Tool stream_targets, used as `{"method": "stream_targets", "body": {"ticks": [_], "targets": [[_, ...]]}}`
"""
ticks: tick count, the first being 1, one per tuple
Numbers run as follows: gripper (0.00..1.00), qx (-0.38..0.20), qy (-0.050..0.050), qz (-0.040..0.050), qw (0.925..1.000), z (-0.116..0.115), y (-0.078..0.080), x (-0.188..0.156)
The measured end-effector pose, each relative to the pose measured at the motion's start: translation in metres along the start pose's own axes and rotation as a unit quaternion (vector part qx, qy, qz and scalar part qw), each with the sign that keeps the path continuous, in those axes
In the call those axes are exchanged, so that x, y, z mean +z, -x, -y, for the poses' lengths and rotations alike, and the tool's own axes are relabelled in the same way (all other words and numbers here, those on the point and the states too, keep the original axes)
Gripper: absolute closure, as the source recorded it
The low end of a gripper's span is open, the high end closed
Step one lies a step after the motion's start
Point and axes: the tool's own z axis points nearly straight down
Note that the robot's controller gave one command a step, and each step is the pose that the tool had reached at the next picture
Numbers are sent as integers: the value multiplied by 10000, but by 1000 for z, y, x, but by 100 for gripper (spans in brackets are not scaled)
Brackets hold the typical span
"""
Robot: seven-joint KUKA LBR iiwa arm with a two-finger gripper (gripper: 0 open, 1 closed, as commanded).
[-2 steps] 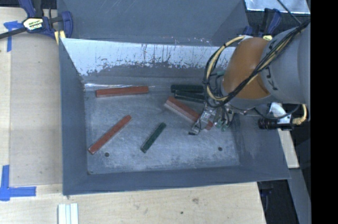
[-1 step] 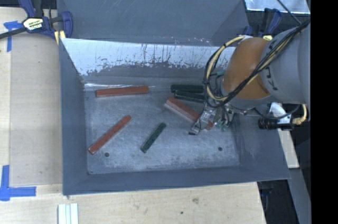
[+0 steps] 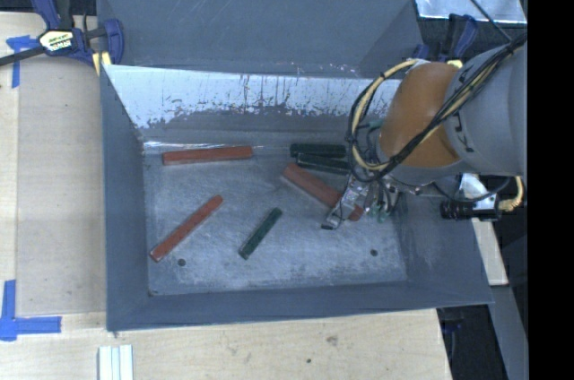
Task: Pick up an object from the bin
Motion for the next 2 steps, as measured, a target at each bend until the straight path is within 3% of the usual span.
{"method": "stream_targets", "body": {"ticks": [2], "targets": [[100,-3,-3,-11,10000,0,0,-24]]}}
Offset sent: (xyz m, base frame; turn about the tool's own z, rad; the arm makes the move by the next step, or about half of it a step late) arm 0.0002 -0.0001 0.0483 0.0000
